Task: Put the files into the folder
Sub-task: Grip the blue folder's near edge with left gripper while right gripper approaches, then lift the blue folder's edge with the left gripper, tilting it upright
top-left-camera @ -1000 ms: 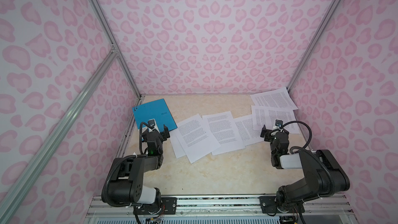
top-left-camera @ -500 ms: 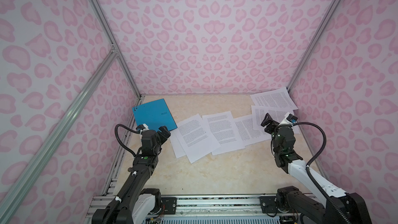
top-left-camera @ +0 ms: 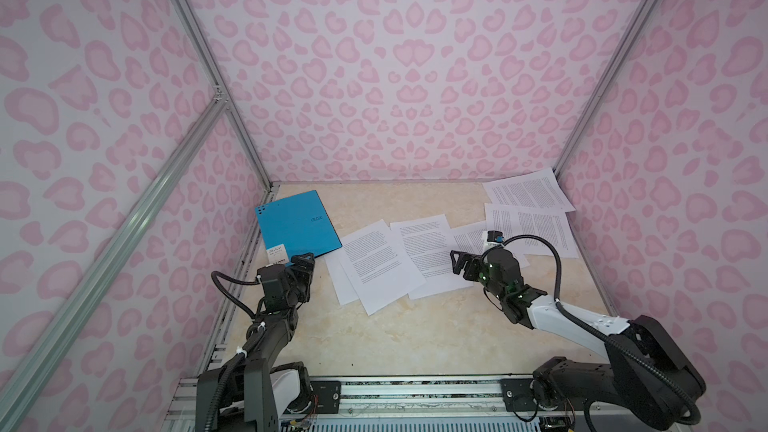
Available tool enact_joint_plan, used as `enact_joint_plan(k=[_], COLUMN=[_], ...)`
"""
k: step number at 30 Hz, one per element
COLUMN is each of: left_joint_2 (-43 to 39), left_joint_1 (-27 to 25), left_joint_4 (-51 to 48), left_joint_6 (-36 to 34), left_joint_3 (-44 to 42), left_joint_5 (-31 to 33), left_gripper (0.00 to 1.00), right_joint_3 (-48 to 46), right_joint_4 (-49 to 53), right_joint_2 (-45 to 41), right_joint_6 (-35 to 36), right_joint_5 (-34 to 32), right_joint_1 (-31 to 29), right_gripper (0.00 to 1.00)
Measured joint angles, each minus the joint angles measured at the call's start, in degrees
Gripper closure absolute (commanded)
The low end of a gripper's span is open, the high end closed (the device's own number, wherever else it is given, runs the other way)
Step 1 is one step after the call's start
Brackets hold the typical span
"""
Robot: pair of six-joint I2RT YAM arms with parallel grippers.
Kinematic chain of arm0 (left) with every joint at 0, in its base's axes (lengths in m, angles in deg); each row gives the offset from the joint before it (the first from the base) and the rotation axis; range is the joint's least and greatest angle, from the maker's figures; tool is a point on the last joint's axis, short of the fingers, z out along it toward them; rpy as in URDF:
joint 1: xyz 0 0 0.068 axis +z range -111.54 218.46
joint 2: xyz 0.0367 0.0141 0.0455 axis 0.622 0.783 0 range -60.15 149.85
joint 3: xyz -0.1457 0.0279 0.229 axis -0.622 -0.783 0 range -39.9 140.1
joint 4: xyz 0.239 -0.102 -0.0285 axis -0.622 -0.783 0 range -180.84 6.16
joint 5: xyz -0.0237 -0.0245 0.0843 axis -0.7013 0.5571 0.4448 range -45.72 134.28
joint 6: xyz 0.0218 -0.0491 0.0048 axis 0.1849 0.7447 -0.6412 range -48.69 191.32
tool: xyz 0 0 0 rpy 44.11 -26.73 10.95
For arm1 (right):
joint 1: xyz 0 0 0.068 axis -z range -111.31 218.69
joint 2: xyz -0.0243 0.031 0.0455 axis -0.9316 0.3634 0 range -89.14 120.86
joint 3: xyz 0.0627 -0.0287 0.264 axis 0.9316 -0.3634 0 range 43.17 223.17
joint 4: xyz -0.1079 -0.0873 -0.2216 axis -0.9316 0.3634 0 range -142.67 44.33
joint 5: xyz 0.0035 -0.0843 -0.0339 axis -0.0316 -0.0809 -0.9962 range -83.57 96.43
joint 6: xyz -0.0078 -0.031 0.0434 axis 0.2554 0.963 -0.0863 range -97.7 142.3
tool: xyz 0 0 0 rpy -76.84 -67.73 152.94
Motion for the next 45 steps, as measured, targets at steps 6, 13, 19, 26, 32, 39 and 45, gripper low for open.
enact_joint_plan(k=[6,13,19,26,32,39,45], left_joint_2=[5.2,13.3,20.0,25.7,30.3,36.2,41.7], left_joint_1=[2.0,2.5,2.5,3.0,3.8,4.4,4.9], left_joint_4=[5.6,11.6,17.4,23.2,29.4,38.7,46.0], left_joint_6=[1.3,3.1,4.6,5.6,6.3,8.5,10.2], left_joint_3=[1.6,3.1,4.5,5.4,5.9,6.0,7.0], left_joint_5=[-2.3,-3.7,-4.1,-4.3,-4.8,-6.1,-6.6], left_gripper=[0.01,0.00,0.01,0.03,0.05,0.09,0.12], right_joint_3=[1.2,1.4,1.5,2.0,2.6,3.7,4.2], right_joint_4=[-4.3,-6.1,-6.3,-6.3,-6.4,-6.4,-6.4], right_joint_2=[5.1,5.0,5.2,6.0,7.6,9.7,11.0], right_joint_6=[0.5,0.5,0.6,0.7,0.6,0.6,0.6], right_joint_5=[5.1,8.7,9.2,10.0,10.9,12.2,13.0], right_joint_1=[-1.3,-1.6,-1.6,-1.6,-1.6,-1.6,-1.6], right_gripper=[0.02,0.02,0.02,0.02,0.02,0.02,0.02])
